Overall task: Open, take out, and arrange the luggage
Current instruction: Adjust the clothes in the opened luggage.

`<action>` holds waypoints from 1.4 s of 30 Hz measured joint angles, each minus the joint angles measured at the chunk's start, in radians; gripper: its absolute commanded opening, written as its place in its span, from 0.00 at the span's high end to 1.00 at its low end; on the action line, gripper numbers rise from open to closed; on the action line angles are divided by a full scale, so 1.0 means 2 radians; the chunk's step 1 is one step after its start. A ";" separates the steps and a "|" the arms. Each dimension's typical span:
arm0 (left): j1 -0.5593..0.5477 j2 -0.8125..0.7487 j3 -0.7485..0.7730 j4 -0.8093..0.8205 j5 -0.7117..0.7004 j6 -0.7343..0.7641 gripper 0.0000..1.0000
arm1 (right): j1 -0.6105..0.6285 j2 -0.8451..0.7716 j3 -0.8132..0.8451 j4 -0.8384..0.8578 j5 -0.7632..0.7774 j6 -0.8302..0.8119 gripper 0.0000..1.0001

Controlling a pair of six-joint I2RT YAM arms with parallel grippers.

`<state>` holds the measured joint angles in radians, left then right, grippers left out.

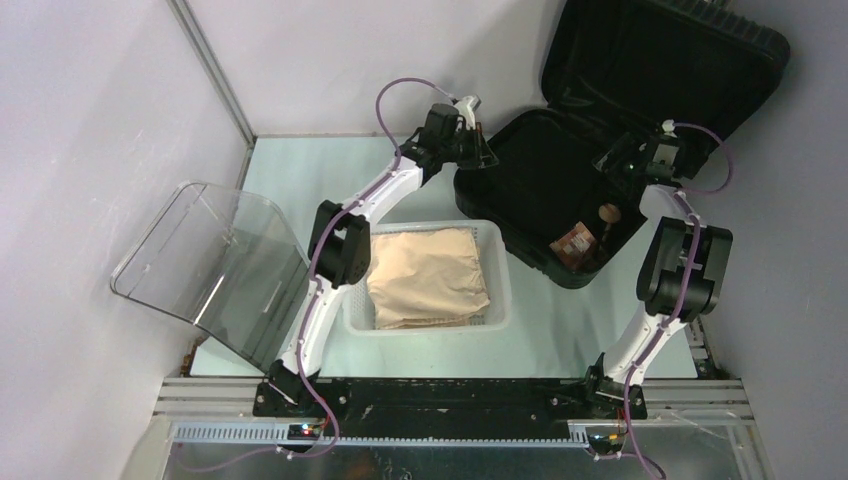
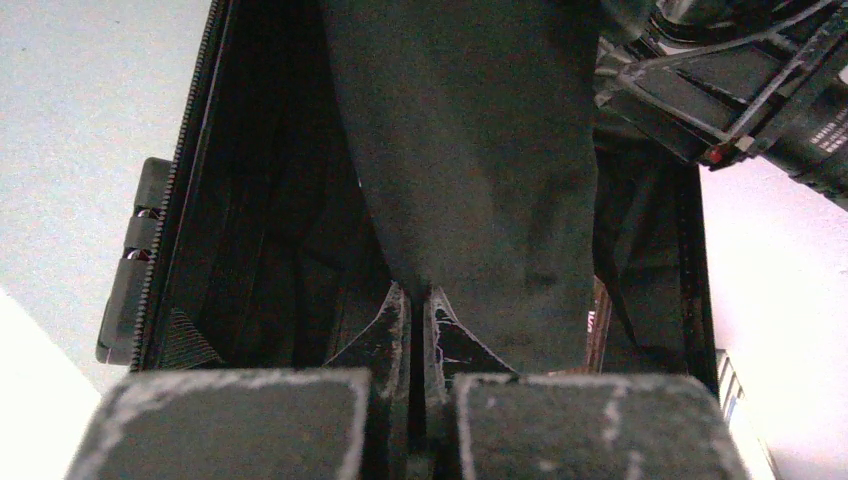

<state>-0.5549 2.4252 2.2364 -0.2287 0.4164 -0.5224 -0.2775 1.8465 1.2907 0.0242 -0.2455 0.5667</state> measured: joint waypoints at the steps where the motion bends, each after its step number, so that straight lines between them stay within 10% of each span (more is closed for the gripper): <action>1: 0.001 0.000 0.000 0.000 0.001 0.000 1.00 | 0.001 0.005 0.004 -0.001 0.001 0.000 0.32; 27: 0.002 0.000 -0.023 0.021 0.015 -0.015 1.00 | 0.023 0.117 0.117 -0.023 0.010 0.006 0.37; 37: 0.002 0.000 -0.023 0.024 0.016 -0.019 1.00 | 0.026 0.131 0.135 -0.030 0.003 0.008 1.00; 42: 0.002 0.000 -0.023 0.031 0.012 -0.033 1.00 | 0.027 0.124 0.126 -0.011 -0.012 0.008 1.00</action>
<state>-0.5510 2.4252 2.1914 -0.1669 0.4408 -0.5892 -0.2245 2.0937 1.5425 0.0017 -0.2687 0.5827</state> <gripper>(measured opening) 0.019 0.062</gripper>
